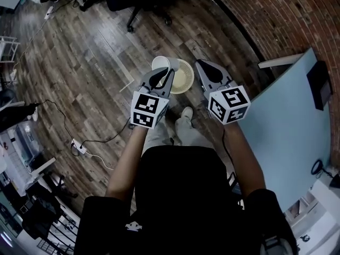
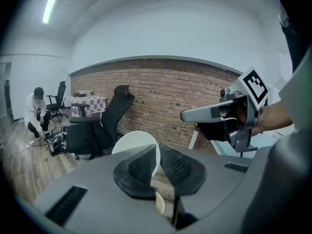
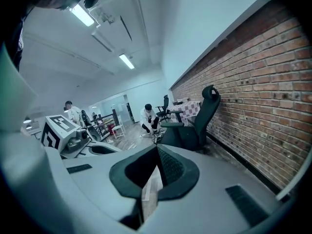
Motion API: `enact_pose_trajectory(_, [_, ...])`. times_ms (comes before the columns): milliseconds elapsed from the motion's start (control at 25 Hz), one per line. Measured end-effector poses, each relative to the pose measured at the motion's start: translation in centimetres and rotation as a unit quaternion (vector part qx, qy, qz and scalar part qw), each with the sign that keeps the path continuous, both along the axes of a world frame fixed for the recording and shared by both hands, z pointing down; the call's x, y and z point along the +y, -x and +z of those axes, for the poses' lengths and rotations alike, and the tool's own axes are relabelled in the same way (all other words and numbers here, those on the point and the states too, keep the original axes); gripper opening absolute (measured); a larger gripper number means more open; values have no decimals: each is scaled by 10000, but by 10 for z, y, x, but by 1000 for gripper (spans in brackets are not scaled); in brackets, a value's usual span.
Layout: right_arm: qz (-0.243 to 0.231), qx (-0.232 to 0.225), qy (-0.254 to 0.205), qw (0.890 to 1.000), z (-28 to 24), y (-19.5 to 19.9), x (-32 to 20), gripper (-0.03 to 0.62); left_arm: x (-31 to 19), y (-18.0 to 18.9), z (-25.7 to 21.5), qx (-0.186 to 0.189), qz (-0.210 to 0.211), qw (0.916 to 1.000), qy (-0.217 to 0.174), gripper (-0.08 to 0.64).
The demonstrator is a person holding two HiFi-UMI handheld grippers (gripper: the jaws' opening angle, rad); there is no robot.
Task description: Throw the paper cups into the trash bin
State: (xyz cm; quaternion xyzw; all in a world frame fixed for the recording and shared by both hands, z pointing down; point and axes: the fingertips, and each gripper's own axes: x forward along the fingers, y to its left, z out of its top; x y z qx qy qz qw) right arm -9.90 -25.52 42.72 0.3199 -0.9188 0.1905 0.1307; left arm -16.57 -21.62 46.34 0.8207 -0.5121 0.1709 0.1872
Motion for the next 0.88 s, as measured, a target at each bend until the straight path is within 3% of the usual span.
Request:
enact_pose_trajectory(160, [243, 126, 176, 9995, 23, 7, -13, 3, -12, 7, 32, -58, 332, 9991, 260, 31])
enact_pose_trajectory(360, [575, 363, 471, 9966, 55, 20, -23, 3, -21, 10, 64, 207, 774, 9948, 626, 31])
enact_pose_trajectory(880, [1044, 740, 1145, 9852, 167, 21, -37, 3, -45, 11, 176, 162, 1635, 9771, 1350, 31])
